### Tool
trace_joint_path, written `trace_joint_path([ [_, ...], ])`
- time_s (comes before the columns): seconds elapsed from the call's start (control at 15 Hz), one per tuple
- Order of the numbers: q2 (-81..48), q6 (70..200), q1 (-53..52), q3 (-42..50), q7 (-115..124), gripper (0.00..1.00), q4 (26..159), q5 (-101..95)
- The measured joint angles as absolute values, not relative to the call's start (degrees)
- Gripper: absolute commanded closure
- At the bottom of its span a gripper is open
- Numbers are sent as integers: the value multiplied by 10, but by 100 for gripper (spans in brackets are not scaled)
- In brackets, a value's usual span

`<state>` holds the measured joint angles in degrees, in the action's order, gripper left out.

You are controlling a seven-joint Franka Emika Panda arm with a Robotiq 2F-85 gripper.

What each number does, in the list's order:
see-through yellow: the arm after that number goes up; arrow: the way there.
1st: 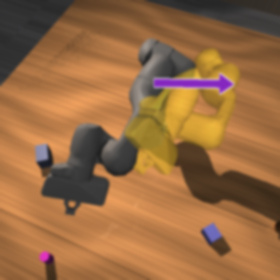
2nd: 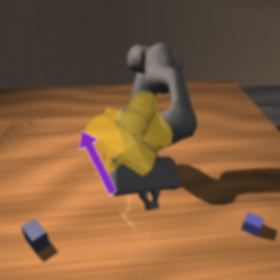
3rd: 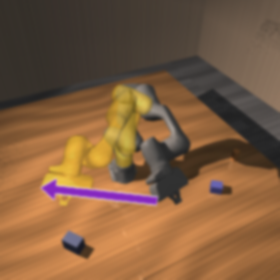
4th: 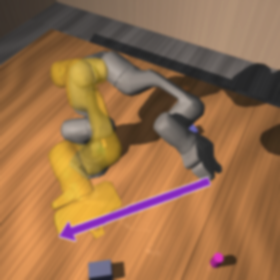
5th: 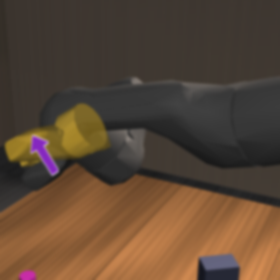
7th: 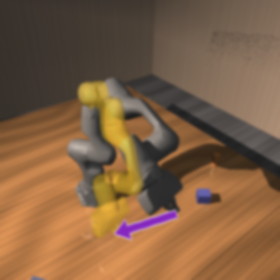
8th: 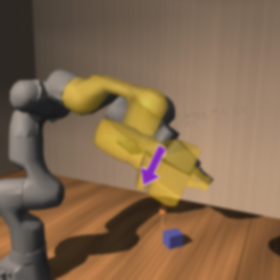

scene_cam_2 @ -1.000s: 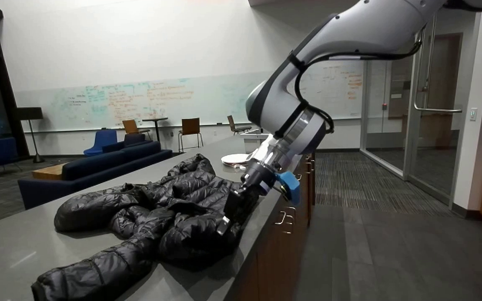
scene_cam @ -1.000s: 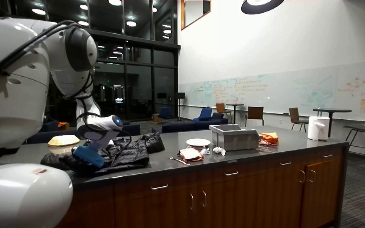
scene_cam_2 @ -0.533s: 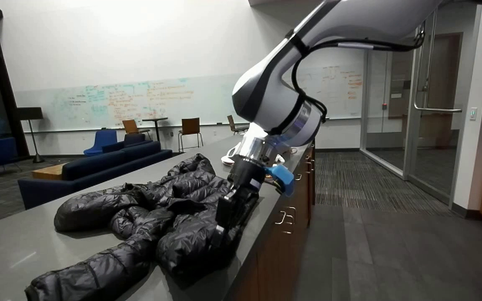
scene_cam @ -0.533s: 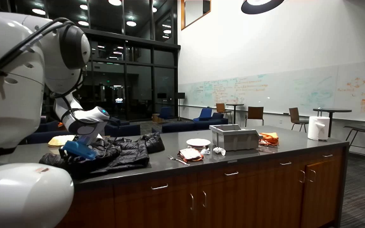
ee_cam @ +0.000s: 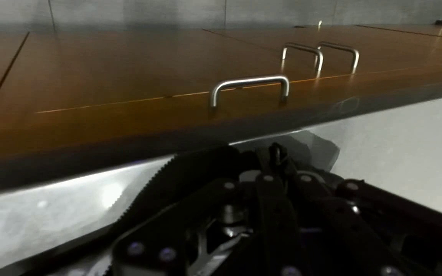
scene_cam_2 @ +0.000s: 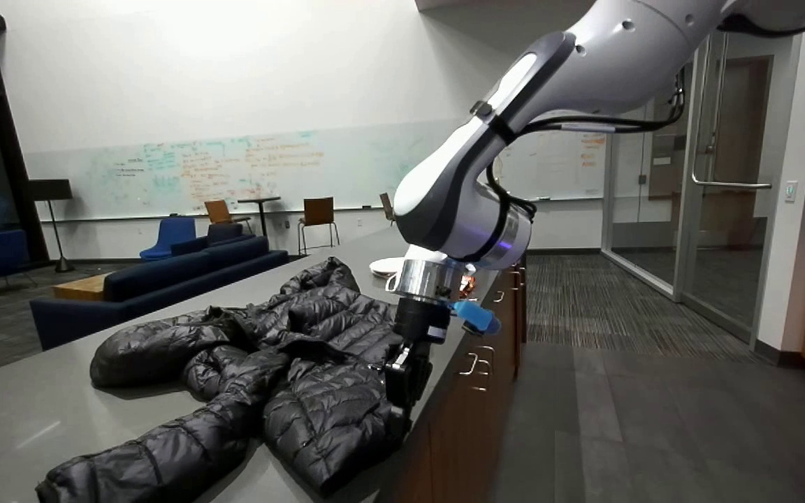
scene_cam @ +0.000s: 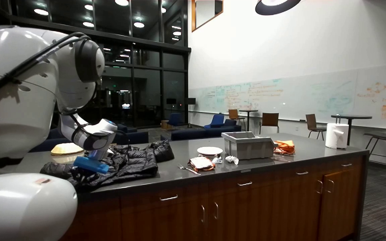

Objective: Move the jacket slightly to the right

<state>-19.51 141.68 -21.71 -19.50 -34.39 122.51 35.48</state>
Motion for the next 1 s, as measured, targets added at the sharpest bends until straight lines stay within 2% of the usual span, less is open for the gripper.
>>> trace_joint_path([
  [1.0, -226, 1452, -163, -180, -195, 99, 1119, 151],
])
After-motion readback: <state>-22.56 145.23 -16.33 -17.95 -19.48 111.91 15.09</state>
